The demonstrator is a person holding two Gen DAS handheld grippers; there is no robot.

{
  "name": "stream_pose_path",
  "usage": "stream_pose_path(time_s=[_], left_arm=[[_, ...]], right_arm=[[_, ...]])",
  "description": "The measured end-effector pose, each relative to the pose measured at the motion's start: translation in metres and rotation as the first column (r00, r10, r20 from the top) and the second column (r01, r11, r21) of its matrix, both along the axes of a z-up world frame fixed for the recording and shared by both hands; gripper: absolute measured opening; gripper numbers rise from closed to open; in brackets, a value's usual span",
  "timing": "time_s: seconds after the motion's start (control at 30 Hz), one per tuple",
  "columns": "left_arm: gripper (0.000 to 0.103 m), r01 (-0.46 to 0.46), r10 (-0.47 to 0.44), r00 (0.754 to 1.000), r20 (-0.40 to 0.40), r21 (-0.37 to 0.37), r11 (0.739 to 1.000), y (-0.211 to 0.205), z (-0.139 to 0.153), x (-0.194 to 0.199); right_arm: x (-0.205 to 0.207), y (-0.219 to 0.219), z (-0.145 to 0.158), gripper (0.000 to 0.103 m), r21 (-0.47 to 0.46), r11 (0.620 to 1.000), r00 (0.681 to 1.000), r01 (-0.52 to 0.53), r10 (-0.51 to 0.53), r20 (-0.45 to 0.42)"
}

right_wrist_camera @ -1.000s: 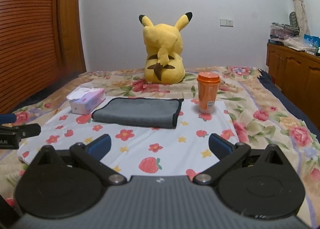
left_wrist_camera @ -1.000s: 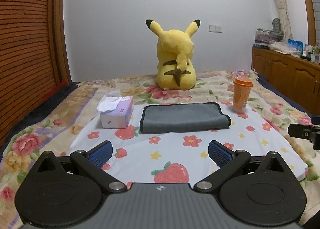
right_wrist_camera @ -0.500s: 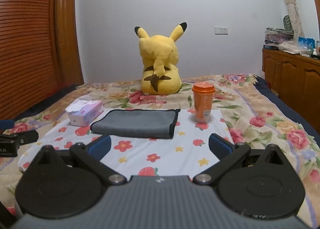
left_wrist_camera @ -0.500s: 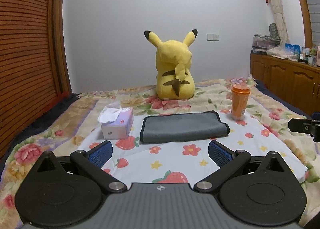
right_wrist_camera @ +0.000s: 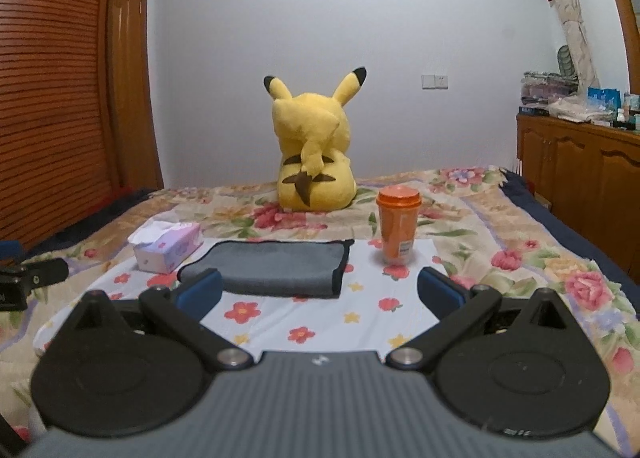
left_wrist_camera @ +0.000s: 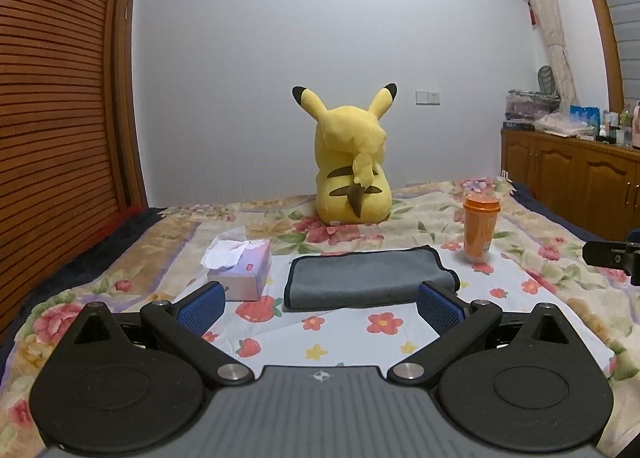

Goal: Fold towel

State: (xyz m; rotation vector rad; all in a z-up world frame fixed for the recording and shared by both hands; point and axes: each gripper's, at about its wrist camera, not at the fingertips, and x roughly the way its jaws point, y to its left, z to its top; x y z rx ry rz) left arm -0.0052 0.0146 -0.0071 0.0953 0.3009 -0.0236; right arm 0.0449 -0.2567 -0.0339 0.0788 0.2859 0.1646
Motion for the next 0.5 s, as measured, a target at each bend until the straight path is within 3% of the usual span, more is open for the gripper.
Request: stream_pose_path(time_s=[0.5], left_arm=[[0.103,0.011,-0.012,1.0,0.012,0.019,1.0,-0.0032,-0.0014,-0.0021]], right_arm=[[-0.0001,-0.0022,0.0011,0.103,0.001,1.0,1.0,0.003,-0.003,0.013]])
